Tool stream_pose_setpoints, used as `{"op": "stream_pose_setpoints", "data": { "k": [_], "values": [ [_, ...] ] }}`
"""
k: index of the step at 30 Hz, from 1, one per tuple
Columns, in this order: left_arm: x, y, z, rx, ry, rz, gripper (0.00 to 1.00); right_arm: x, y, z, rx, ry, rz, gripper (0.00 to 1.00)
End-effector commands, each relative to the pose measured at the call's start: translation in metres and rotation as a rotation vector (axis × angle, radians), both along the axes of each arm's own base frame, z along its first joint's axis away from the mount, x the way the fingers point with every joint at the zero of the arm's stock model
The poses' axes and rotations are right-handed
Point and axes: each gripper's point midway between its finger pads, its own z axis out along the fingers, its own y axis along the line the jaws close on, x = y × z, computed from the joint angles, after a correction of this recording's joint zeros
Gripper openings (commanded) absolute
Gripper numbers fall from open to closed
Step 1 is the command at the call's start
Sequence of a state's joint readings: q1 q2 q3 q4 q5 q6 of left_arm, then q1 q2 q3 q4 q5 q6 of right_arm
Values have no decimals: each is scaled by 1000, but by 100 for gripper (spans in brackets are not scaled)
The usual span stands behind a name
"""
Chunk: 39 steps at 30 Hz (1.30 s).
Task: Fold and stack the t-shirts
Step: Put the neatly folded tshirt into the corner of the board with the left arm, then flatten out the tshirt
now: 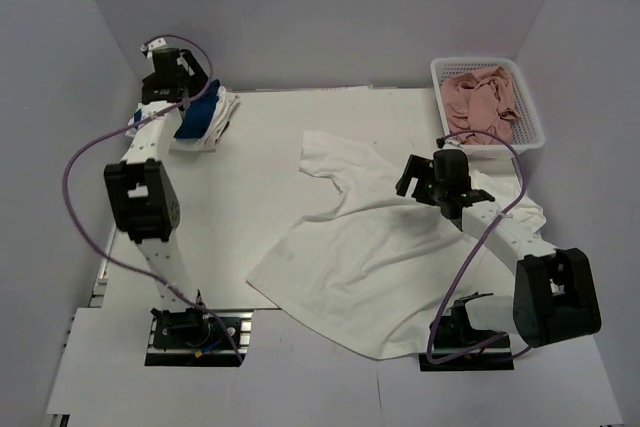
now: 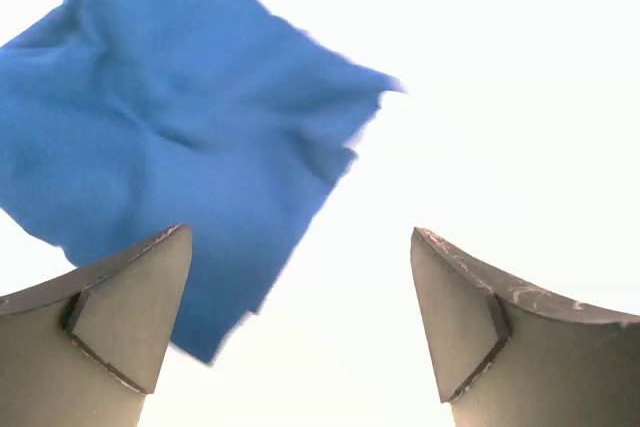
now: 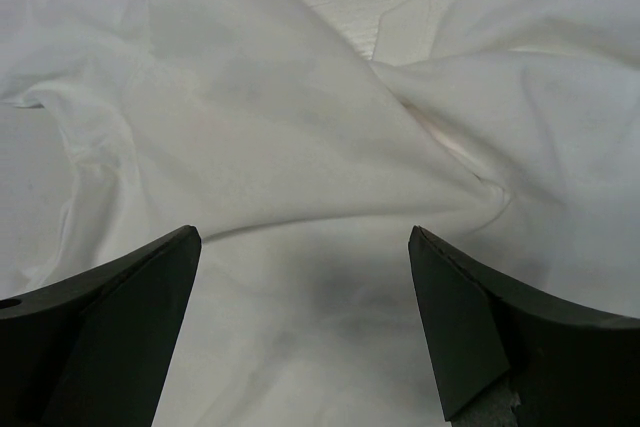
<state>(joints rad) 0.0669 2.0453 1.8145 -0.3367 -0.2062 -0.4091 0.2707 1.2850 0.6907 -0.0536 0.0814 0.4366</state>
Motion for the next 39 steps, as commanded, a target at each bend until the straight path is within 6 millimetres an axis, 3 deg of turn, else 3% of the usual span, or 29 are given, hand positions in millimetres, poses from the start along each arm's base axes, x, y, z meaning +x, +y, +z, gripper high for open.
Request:
{"op": "stream_pose_setpoints", "data": {
  "k": [1, 2, 3, 4, 5, 6, 7, 8, 9, 10, 11, 13, 14, 17, 18, 20, 21, 23, 24, 27, 28, 30, 33, 34, 36, 38, 39],
  "values": [
    [-58, -70, 114, -204, -241, -205, 100, 3, 5, 16, 5, -58, 54, 90],
    [-72, -81, 119, -262, -256, -236, 100, 5, 6, 20, 7, -66, 57, 90],
    [-96, -109, 86, -325, -187, -316, 100, 7, 10, 21, 8, -69, 76, 90],
    [-121, -121, 116, -352, -278, -364, 100, 8, 21, 28, 41, -80, 126, 90],
    [-139, -136, 112, -407, -282, -403, 100, 13, 25, 31, 49, -82, 136, 90],
    [-165, -150, 68, -464, -201, -434, 100, 16, 28, 33, 61, -85, 147, 90],
    [-191, -167, 87, -493, -266, -497, 100, 18, 37, 32, 77, -76, 188, 90],
    [-209, -177, 73, -508, -239, -531, 100, 21, 38, 33, 77, -78, 193, 90],
    [-235, -194, 40, -564, -157, -564, 100, 23, 44, 39, 76, -92, 226, 90],
    [-264, -203, 25, -582, -128, -608, 100, 26, 48, 36, 76, -80, 246, 90],
    [-269, -209, 22, -586, -105, -624, 100, 26, 49, 32, 73, -74, 252, 90],
    [-304, -220, -4, -596, -45, -661, 100, 39, 55, 38, 65, -108, 268, 90],
    [-321, -221, -31, -612, 38, -649, 100, 44, 52, 27, 49, -83, 249, 90],
    [-358, -243, -67, -688, 157, -712, 100, 67, 58, 31, 50, -75, 228, 90],
    [-364, -251, -74, -700, 183, -734, 100, 75, 60, 16, 47, -39, 223, 90],
    [-382, -267, -100, -688, 305, -771, 100, 86, 66, 17, 62, -59, 222, 90],
    [-386, -273, -108, -663, 330, -808, 100, 93, 68, 2, 65, -33, 220, 90],
    [-390, -277, -137, -583, 452, -783, 100, 99, 72, 0, 71, -25, 229, 90],
    [-398, -275, -148, -545, 520, -782, 100, 99, 74, -17, 76, 15, 236, 90],
    [-403, -281, -168, -494, 601, -787, 100, 104, 77, -33, 76, 42, 228, 90],
    [-394, -280, -171, -453, 586, -762, 100, 107, 78, -37, 72, 50, 225, 90],
    [-388, -267, -184, -385, 623, -672, 100, 109, 76, -41, 67, 60, 212, 90],
    [-381, -221, -207, -205, 753, -422, 100, 111, 72, -49, 58, 80, 194, 90],
    [-365, -211, -205, -139, 721, -343, 100, 111, 71, -52, 51, 90, 186, 90],
    [-354, -186, -217, -54, 747, -226, 100, 111, 70, -55, 39, 112, 178, 90],
    [-329, -179, -214, -20, 734, -173, 100, 112, 66, -54, 30, 132, 148, 90],
    [-322, -176, -223, -9, 763, -157, 100, 112, 63, -52, 28, 135, 139, 90]
  ]
}}
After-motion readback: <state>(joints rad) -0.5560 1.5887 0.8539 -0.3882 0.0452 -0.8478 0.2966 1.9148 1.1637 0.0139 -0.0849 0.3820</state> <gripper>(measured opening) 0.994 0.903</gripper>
